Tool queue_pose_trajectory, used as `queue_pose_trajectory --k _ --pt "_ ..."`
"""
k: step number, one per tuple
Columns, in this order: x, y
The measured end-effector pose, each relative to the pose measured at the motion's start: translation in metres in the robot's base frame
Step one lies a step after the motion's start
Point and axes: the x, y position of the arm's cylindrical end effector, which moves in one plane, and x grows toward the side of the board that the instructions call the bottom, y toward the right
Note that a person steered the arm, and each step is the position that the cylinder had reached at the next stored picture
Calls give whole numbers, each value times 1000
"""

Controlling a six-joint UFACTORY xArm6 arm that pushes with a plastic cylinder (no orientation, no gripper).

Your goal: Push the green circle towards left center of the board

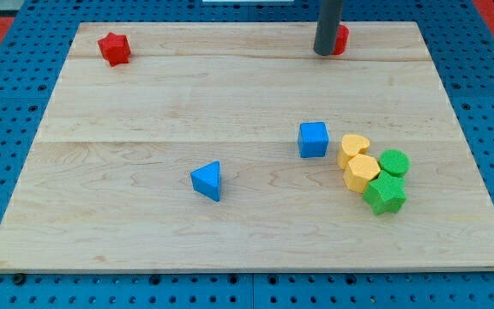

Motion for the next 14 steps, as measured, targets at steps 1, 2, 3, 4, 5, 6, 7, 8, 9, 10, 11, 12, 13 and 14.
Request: queue_pose_trajectory --k 1,2,3,4,5,6,7,8,9,10,11,12,13,14 --pt "38 -5" --pt "41 -3" --pt "36 -31" --pt "36 -38" --pt "37 -38" --pt "42 -32" --pt "89 -2" --pt "125 70" --pt "168 120" --pt "210 130" --pt "227 97" --pt "229 81" --pt "233 82" --pt "236 47"
